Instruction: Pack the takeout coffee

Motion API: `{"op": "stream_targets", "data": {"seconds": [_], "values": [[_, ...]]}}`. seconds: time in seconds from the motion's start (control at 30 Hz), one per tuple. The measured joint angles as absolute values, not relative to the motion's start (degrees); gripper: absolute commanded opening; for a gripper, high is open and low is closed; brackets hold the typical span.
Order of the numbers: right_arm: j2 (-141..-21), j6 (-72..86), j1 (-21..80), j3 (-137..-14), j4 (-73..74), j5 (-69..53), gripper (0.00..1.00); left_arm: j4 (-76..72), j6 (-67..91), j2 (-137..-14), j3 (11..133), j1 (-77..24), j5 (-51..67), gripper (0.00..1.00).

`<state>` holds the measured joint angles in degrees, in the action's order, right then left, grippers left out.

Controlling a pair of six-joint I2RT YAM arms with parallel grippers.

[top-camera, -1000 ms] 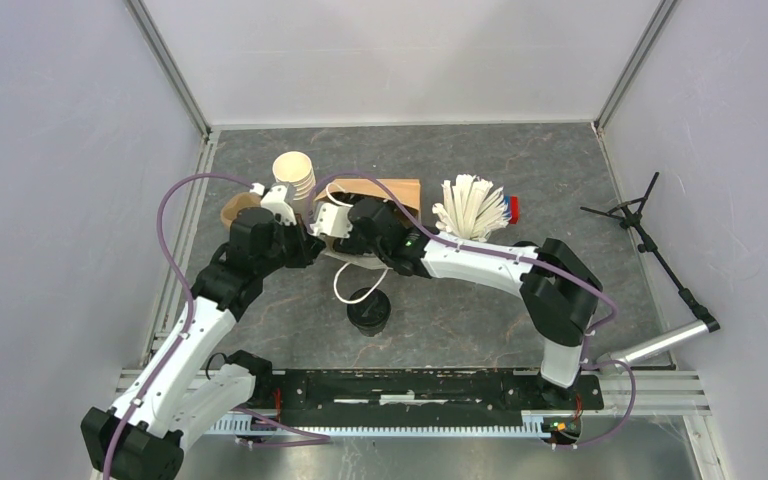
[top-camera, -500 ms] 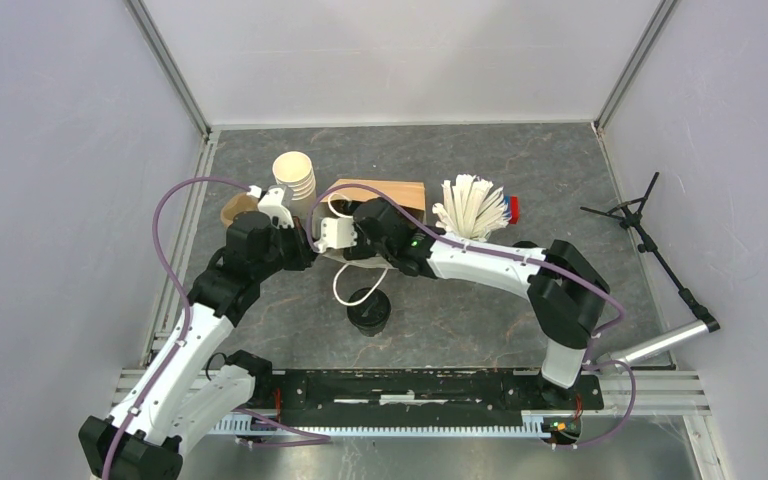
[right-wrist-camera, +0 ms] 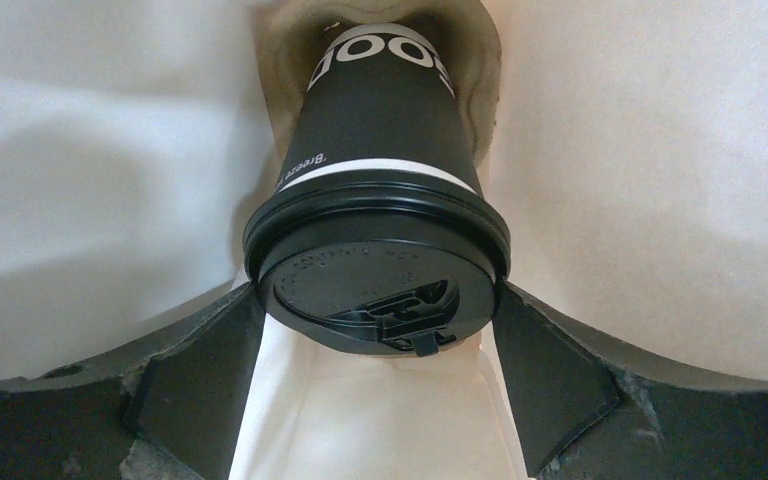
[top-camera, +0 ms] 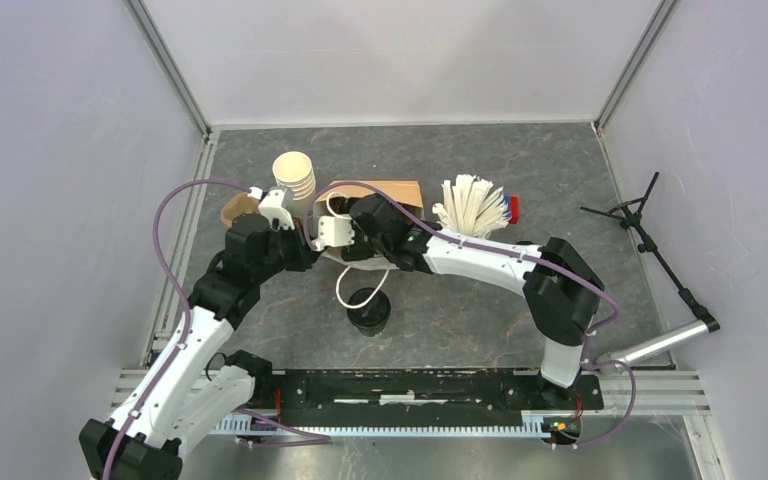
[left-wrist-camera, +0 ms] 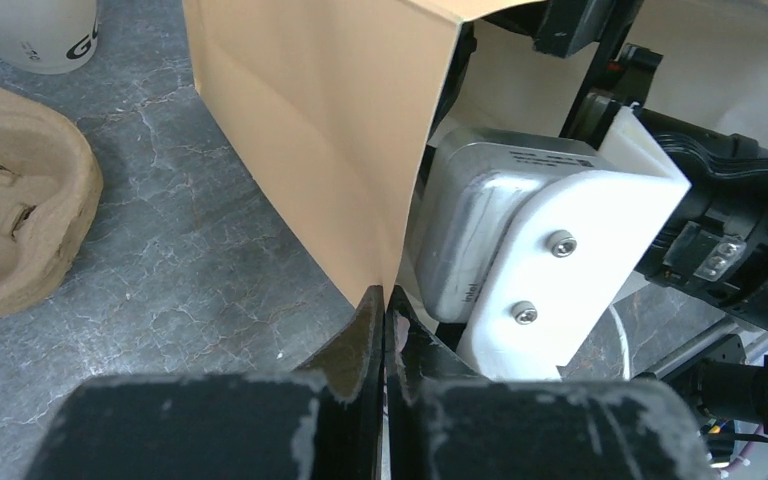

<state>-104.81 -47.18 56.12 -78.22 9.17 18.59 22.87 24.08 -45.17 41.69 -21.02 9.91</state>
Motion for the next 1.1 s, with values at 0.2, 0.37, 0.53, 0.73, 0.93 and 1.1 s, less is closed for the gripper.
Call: {"op": "stream_targets", "data": {"seconds": [0.2, 0.37, 0.53, 0.73, 0.93, 1.1], "values": [[-105.1, -46.48, 56.07, -78.22, 9.13, 16.47, 0.92, 22.31, 24.08, -45.21, 41.5, -21.02, 10.68, 0.02], [-105.51, -45.56, 55.94, -78.65, 8.99, 14.5, 0.9, 21.87, 24.1, -45.6, 41.41, -21.02, 10.74, 0.02], [-107.0, -44.29, 55.68, -79.48, 7.84, 13.98, 0.89, 20.86, 24.12, -46.09, 41.1, -20.95, 10.66, 0.02], [-108.47, -43.62, 55.61, -80.44, 6.96, 14.06, 0.88, 20.49, 24.12, -46.35, 40.95, -20.56, 9.23, 0.02], [-108.77, -42.57, 55.64, -80.77, 6.98, 14.37, 0.94, 20.25, 24.12, -46.41, 40.86, -20.32, 9.08, 0.02], [-108.71, -41.39, 55.64, -80.73, 6.92, 13.23, 0.98, 20.27, 24.12, -46.41, 40.84, -20.32, 9.04, 0.02]]}}
